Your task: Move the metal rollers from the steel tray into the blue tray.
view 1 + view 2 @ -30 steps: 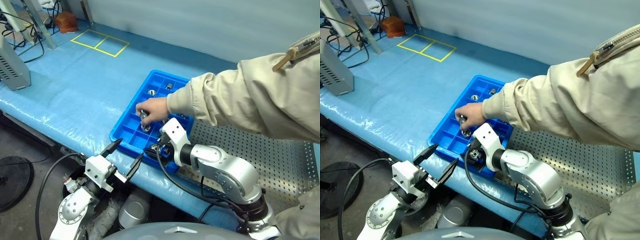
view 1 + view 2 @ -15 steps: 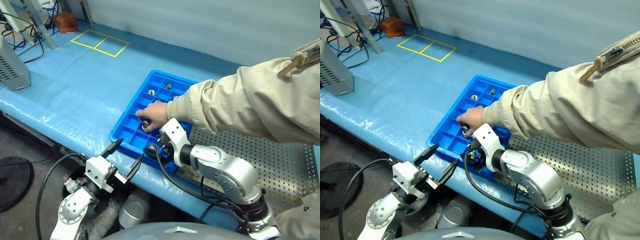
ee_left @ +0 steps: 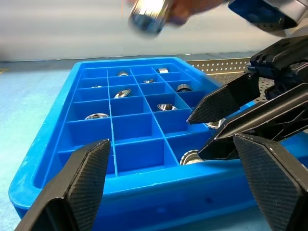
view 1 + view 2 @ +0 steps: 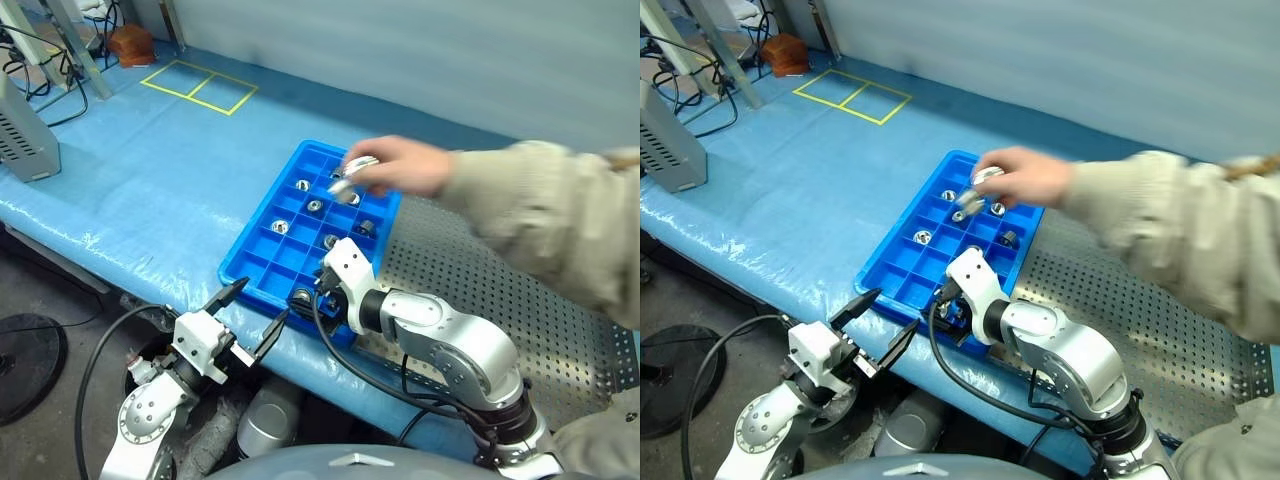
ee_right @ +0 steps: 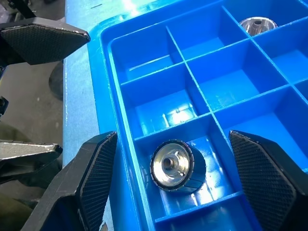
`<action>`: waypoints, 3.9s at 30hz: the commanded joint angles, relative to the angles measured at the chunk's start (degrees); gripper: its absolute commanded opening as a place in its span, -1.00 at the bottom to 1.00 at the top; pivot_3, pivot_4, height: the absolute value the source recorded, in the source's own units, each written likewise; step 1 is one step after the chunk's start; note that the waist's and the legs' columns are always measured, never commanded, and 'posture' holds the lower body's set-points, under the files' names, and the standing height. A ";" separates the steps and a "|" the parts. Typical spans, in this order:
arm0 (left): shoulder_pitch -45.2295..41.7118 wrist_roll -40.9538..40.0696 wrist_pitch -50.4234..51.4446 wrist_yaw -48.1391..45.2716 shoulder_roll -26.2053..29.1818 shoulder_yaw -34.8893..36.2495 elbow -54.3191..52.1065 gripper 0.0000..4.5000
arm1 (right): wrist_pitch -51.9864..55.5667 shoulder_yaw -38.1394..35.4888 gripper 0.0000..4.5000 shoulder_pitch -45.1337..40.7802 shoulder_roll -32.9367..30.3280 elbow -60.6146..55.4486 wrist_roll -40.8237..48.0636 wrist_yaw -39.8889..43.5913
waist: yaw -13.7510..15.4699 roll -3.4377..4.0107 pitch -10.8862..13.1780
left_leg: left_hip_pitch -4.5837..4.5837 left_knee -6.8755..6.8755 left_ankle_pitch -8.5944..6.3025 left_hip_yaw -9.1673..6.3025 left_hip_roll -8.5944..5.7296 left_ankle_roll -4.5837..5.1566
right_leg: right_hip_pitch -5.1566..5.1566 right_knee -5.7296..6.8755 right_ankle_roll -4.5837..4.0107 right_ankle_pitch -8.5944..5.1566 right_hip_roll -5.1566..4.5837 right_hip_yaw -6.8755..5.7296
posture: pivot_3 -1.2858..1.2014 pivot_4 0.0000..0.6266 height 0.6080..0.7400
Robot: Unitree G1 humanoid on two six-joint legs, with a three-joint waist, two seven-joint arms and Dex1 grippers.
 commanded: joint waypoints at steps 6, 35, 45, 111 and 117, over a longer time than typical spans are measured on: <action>-0.39 -0.05 -2.04 -0.48 0.28 0.04 0.18 1.00 | -1.02 -0.10 0.74 0.09 0.60 -2.55 0.01 -0.60 | -0.61 0.00 -0.01 | 0.00 0.00 0.00 0.00 0.00 0.00 | 0.01 0.00 0.00 0.00 0.00 0.00 | 0.38 -0.52 1.00; -1.93 -2.15 1.98 -0.81 2.74 2.36 -2.00 1.00 | -2.70 -0.30 0.74 1.19 0.59 -2.67 -1.16 -1.36 | -3.01 0.00 -0.03 | 0.00 0.03 0.00 -0.03 0.01 0.01 | 0.07 0.04 -0.02 0.00 0.01 0.01 | 0.38 -0.52 1.00; -2.89 -2.00 3.30 -0.64 3.04 2.78 -3.00 1.00 | -3.49 -0.25 0.74 1.00 0.41 -2.45 -1.37 -1.09 | -3.21 0.00 -0.04 | 0.00 0.04 0.01 -0.03 0.01 0.01 | 0.08 0.04 -0.02 0.00 0.01 0.01 | 0.37 -0.52 1.00; -24.61 -14.70 17.49 -2.41 14.49 13.65 -9.22 1.00 | -8.17 -16.27 0.74 2.43 -4.75 -10.42 -0.58 0.45 | -6.65 0.02 -0.04 | -0.03 0.22 0.03 -0.12 -0.03 -0.02 | 0.36 0.07 0.07 0.07 0.04 0.02 | 0.27 -0.52 1.00; -33.63 -14.77 21.35 -3.79 12.30 8.64 -3.58 1.00 | -7.26 -18.81 0.74 6.61 -4.68 -13.86 -1.69 -3.09 | -10.89 0.05 -0.03 | 0.14 0.34 0.03 -0.25 -0.05 -0.01 | 0.69 0.03 0.08 0.08 0.07 0.01 | 0.20 -0.52 1.00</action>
